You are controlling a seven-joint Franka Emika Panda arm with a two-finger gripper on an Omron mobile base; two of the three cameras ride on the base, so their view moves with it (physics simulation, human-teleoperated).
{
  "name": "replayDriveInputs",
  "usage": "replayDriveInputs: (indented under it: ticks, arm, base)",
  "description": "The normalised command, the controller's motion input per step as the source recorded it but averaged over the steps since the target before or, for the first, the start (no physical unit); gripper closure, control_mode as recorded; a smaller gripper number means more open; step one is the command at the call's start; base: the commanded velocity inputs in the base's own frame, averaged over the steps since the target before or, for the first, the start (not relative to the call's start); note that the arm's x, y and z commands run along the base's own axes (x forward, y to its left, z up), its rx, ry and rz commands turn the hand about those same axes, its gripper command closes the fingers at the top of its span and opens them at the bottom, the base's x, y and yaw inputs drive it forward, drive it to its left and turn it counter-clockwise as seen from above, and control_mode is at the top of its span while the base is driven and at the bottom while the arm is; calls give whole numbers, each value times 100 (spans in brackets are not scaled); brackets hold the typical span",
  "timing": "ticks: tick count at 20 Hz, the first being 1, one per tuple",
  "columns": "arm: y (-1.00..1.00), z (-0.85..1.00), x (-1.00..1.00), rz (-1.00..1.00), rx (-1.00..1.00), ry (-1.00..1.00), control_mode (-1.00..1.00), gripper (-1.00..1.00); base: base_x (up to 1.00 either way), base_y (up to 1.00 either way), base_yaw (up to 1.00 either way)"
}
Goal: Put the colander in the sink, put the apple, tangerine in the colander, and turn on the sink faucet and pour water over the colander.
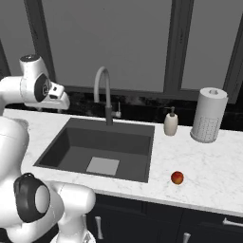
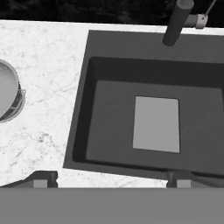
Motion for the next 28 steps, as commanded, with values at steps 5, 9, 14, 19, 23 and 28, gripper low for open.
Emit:
replayDriveInputs:
  ticks: [5, 9, 14, 19, 23, 28]
  arm:
    - [51, 0, 18, 0, 1, 1, -100, -100]
    - [64, -6, 2, 0, 1, 0, -100, -100]
    - [66, -15, -2, 0, 0, 0, -100, -100]
    - [43, -21, 0, 2, 1, 1, -100, -100]
    - [33, -29, 3, 4, 0, 3, -100, -100]
    - [41, -33, 2, 1, 0, 6, -100, -100]
  base:
    - [0, 0, 0]
    - [0, 0, 0]
    - [0, 0, 0]
    - [0, 0, 0]
    - [0, 0, 0]
    - [0, 0, 0]
